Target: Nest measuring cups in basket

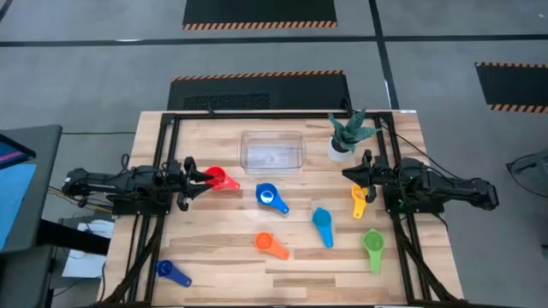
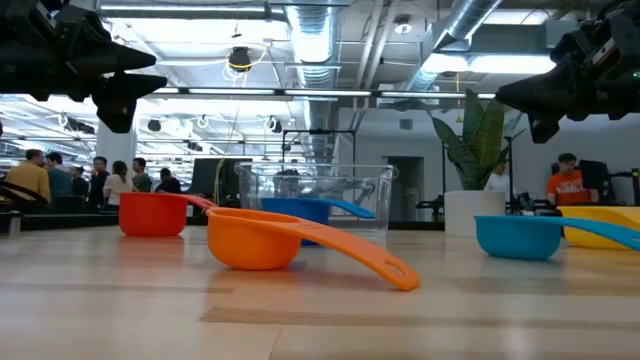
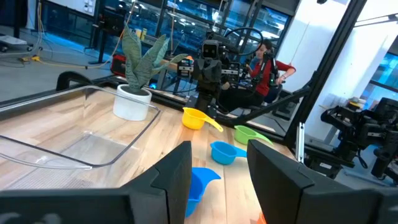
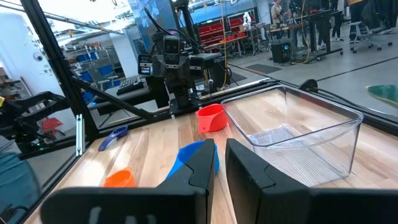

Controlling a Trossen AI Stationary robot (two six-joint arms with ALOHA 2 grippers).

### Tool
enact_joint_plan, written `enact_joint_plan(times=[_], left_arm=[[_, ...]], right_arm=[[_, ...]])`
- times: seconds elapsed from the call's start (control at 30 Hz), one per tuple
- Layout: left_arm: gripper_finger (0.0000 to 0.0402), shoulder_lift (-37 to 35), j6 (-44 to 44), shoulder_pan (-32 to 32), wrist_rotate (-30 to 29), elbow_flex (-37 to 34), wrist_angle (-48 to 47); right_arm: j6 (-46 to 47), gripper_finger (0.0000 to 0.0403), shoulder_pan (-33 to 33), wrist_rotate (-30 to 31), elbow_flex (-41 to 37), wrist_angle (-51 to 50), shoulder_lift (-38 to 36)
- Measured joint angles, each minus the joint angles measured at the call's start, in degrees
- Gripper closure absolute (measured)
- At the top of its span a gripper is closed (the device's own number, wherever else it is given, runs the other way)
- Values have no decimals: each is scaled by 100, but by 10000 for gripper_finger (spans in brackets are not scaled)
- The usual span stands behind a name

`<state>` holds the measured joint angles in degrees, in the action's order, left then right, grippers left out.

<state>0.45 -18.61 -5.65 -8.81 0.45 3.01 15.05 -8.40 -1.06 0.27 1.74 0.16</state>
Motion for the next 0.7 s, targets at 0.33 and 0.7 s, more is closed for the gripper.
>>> enact_joint_plan(times=[0.33,0.7], left_arm=[[258,-2,-1,0,-1,-2,-1],[258,-1,-199,0,-1,-2,0]], right_arm=[[0,337,2,0,-2,0,0],[-176,337,0,2,-2,23,0]])
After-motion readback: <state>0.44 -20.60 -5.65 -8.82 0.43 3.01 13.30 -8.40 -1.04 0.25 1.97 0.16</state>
